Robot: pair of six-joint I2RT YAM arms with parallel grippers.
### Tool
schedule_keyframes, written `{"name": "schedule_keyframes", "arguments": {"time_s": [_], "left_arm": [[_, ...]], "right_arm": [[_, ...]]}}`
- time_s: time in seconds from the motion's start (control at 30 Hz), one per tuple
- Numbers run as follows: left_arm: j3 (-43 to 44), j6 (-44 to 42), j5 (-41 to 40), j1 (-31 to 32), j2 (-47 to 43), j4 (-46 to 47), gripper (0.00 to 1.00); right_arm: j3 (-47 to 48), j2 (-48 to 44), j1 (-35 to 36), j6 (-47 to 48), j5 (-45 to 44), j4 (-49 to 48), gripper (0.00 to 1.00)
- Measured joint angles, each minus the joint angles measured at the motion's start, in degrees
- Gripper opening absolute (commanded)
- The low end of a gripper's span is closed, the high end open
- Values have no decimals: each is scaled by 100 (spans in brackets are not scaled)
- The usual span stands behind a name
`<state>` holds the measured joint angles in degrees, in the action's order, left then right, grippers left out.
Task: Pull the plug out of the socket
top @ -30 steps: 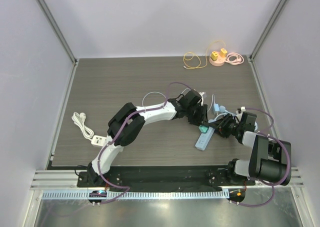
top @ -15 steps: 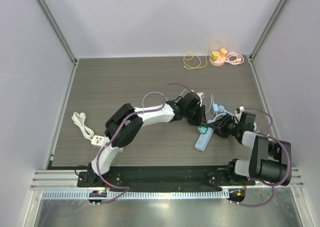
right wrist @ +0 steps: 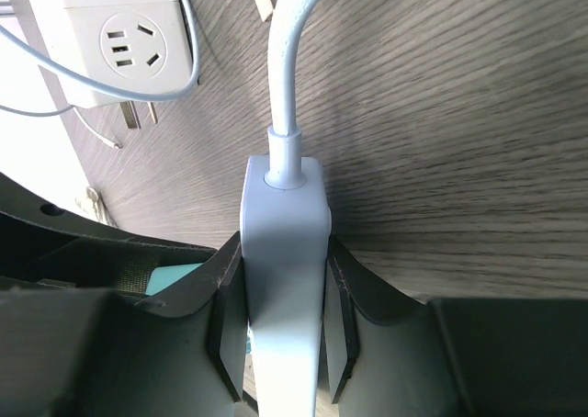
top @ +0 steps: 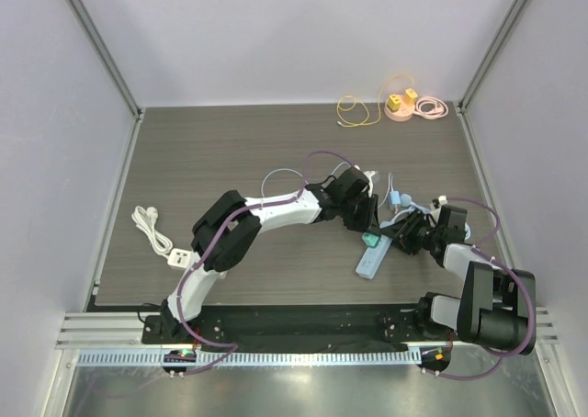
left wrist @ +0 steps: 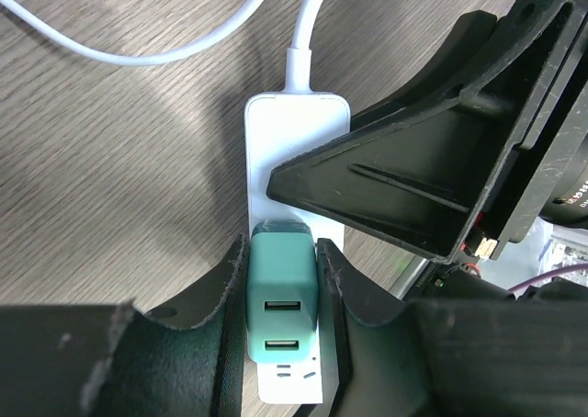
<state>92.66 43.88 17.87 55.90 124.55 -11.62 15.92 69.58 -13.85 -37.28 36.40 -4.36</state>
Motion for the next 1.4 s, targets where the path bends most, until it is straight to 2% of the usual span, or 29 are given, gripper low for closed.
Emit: {"name": "schedule_keyframes", "arguments": {"time_s": [0.27,0.63,0.8,0.93,1.1,1.4], "left_arm": [[-9,50,195,-109,-2,7,0],[-490,181,417,-258,-269,372,0],[-61,-284,214,-205,-289,-348,0],[361,-562,323,-339,-422,-699,0],[343,-533,568,-592,-699,-616,0],[-219,-599,310,-678,-992,-822,0]], "right_arm": [[2,2,42,-87,-28,-22,1],[35,2,177,-203,59,-70,1],[87,15,251,-225,79,-81,1],[90,52,168,-50,-326,50,1],[96,39,166,-37,-387,46,1],[96,26,166,-35,-411,48,1]]}}
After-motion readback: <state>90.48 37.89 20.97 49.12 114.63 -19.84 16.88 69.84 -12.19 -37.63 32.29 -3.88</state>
